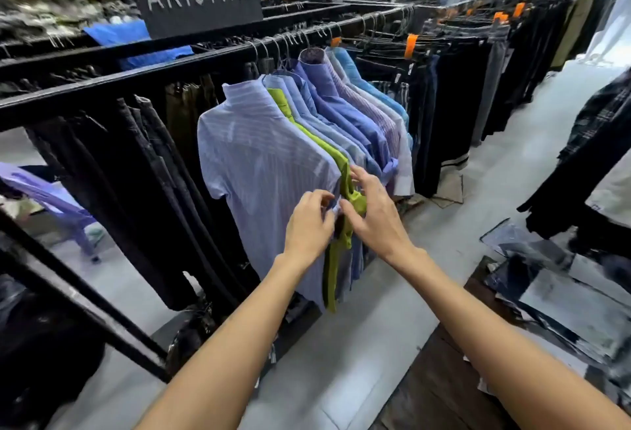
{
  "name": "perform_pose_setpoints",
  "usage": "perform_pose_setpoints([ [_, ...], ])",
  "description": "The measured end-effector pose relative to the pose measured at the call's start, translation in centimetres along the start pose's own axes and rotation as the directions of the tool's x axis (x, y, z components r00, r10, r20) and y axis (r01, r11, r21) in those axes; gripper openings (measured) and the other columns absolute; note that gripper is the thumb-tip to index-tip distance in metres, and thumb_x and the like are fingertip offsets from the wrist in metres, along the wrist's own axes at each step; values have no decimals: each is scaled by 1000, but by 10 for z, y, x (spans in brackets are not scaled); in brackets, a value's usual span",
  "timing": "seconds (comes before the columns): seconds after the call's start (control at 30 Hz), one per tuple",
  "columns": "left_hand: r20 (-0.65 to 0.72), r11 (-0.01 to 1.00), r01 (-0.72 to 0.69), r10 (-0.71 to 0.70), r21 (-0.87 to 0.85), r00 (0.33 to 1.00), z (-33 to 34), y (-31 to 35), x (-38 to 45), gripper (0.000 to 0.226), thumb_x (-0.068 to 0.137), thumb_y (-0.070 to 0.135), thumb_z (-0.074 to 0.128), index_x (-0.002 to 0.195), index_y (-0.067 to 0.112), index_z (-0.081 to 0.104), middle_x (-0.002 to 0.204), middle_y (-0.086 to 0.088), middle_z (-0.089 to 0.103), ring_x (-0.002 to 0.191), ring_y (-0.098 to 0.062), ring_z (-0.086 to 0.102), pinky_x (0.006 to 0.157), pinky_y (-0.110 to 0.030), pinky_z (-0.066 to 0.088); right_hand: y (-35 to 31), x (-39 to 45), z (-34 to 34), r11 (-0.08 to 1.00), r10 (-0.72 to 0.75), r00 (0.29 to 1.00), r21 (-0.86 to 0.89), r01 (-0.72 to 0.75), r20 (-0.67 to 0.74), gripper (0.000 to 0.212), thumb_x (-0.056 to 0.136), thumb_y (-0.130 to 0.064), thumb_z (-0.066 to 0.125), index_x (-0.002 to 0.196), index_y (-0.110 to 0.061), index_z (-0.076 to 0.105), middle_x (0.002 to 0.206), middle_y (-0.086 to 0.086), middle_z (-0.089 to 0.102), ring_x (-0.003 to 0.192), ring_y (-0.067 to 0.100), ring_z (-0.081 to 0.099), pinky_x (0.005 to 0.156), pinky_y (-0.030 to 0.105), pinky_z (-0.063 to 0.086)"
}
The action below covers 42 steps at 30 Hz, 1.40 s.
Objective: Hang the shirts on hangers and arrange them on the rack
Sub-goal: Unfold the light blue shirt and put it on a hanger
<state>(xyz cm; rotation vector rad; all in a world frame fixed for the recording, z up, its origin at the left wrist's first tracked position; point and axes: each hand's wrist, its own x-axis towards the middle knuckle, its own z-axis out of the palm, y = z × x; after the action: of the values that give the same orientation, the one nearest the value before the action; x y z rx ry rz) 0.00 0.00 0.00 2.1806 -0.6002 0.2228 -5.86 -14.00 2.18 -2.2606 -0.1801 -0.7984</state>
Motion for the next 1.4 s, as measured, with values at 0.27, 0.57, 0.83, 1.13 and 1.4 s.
perform_pose_setpoints([
  [0.27,-57,934,189,-180,303,982,22,5,17,23,91,43,62,86,21,64,93,-2,65,91,-26,64,73,-38,48,38,15,14,997,-12,992,82,2,123,40,97,-3,58,137,-5,54,132,9,60,124,20,56,110,36,43],
  [0.57,-244,958,276,-250,76,937,34,11,-1,16,94,23,58,83,17,49,81,2,61,78,-21,57,72,-46,49,63,24,30,986,-154,952,110,129,264,33,92,8,55,122,-2,64,125,12,62,119,20,57,107,16,38],
  [0.83,-359,940,330,-338,-86,870,20,18,-44,10,94,14,65,86,16,60,81,6,65,79,-14,63,73,-34,53,51,22,32,934,-245,928,325,148,281,15,91,3,67,105,-4,68,103,9,57,94,9,58,87,14,47],
  [1.13,-350,950,307,-307,-57,885,-4,21,-85,26,81,6,73,103,20,74,99,13,72,96,-3,65,83,-15,49,42,12,24,894,-235,732,437,-95,639,18,91,-24,77,106,-14,72,95,-4,76,90,14,73,83,43,58],
  [1.4,-232,980,197,-192,-4,954,-22,8,-99,21,79,8,76,94,22,77,88,9,68,84,-9,65,77,-26,52,30,8,13,901,-258,630,419,-118,732,16,90,-14,78,105,-9,75,97,1,77,92,17,73,87,42,58],
])
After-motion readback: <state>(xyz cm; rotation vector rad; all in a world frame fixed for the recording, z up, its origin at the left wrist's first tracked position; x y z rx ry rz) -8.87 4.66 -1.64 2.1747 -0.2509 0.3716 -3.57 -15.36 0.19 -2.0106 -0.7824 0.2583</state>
